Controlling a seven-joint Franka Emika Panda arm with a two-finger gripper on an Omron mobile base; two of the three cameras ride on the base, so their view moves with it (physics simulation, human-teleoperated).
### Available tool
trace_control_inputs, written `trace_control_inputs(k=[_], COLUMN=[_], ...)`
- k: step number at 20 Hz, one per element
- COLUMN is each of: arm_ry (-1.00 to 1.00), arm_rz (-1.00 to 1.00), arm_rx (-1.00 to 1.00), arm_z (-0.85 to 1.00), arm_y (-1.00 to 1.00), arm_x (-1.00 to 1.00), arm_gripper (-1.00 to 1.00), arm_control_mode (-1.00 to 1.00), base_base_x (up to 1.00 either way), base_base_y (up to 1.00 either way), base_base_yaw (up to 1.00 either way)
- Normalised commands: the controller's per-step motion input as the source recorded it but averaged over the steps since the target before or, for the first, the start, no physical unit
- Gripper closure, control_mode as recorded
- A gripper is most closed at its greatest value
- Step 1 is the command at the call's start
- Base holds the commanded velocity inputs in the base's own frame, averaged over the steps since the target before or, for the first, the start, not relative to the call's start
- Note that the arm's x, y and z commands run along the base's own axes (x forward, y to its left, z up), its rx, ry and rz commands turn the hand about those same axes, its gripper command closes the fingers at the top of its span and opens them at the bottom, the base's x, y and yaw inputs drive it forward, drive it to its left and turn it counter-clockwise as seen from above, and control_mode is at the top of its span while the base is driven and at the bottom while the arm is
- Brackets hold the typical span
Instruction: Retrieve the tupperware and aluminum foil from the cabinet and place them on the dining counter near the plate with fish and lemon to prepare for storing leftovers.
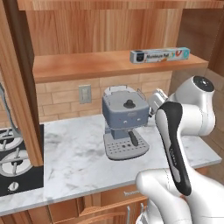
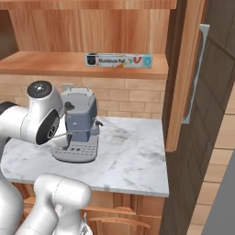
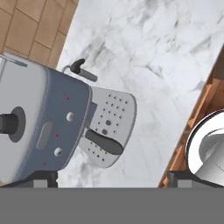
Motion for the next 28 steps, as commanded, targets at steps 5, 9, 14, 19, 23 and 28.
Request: trace_control_inputs(k=[5,9,14,19,23,28], arm_ry=[-0.12,-0.18,-0.12,-0.03,-0.09,-0.09], arm_rz=[0.02,0.0,0.0,0.01,0.01,0.0], arm_rx=[-0.05,-0.12,-0.19,-0.38,-0.34,-0.24], arm_z=[0.3,0.59,0.56,0.16,0.2,0.12], arm_y=[0.13,0.17,0.06,-0.01,-0.03,-0.21], arm_x=[-0.05,0.0,0.02,0.12,0.3,0.46], arm_gripper=[-1.0,-1.0,-1.0,-1.0,-1.0,-1.0], arm_control_mode=[-1.0,-1.0,-1.0,-1.0,-1.0,-1.0], base_base_x=[0.0,0.0,0.0,0.0,0.0,0.0], base_base_y=[0.0,0.0,0.0,0.0,0.0,0.0], base_base_yaw=[0.0,0.0,0.0,0.0,0.0,0.0])
